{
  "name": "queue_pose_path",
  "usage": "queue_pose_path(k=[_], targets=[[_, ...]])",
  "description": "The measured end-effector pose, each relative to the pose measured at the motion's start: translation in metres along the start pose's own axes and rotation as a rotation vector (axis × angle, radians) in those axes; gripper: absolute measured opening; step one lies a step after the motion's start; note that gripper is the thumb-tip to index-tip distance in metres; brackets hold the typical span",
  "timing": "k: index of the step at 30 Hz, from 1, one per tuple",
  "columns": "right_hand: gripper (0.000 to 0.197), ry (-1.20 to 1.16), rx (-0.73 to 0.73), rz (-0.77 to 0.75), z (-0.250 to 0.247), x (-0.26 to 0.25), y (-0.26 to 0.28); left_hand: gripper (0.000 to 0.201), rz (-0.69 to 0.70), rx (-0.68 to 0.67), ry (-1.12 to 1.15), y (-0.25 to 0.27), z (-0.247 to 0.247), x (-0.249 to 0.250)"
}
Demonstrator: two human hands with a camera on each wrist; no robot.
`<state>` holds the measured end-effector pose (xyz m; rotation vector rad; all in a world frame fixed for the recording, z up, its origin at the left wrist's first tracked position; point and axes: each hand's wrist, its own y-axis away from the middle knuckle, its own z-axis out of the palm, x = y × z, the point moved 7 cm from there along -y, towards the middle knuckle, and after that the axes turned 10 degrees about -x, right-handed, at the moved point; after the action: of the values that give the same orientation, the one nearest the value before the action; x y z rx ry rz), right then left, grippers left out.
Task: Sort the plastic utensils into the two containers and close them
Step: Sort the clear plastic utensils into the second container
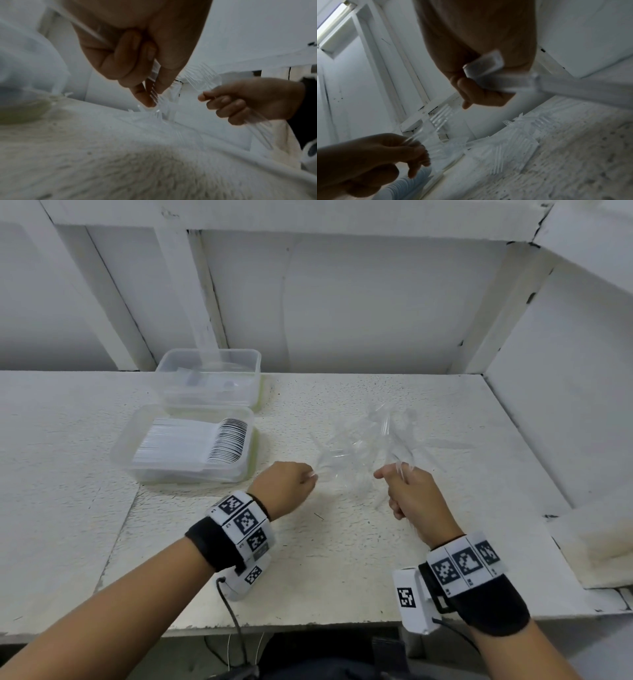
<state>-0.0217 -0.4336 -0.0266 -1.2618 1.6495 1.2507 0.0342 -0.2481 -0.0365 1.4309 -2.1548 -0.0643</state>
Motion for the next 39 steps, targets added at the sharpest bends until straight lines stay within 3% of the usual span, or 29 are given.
queue_pose_path(k=[6,9,13,20,24,26,31,35,39], targets=[[0.020,0.157,-0.025,-0.175,0.010,-0.029,0.003,0.022,0.052,0.046,0.437,0.038,-0.036,-0.021],[0.016,0.230,-0.059,-0.295,0.028,-0.050,0.003,0.029,0.004,0.040,0.713,0.053,-0.043,-0.029],[0.026,0.325,-0.144,-0.421,0.062,-0.070,0.005,0.032,-0.007,0.062,0.835,0.063,-0.043,-0.035],[0.024,0.224,-0.223,-0.308,0.092,-0.070,0.001,0.029,-0.007,0.116,1.093,0.070,-0.038,-0.048],[0.002,0.157,-0.297,-0.284,0.097,-0.069,0.004,0.032,-0.003,0.119,1.170,0.075,-0.036,-0.046],[0.012,0.091,-0.309,-0.279,0.097,-0.067,0.004,0.034,-0.010,0.126,1.193,0.076,-0.033,-0.046],[0.019,-0.058,-0.182,-0.232,0.086,-0.066,0.001,0.029,-0.010,0.142,1.196,0.078,-0.026,-0.044],[0.013,-0.170,-0.089,-0.190,0.082,-0.067,-0.004,0.025,0.025,0.135,1.169,0.076,-0.024,-0.042],[0.020,-0.161,-0.058,-0.165,0.084,-0.068,-0.006,0.025,0.049,0.142,1.110,0.071,-0.024,-0.041]])
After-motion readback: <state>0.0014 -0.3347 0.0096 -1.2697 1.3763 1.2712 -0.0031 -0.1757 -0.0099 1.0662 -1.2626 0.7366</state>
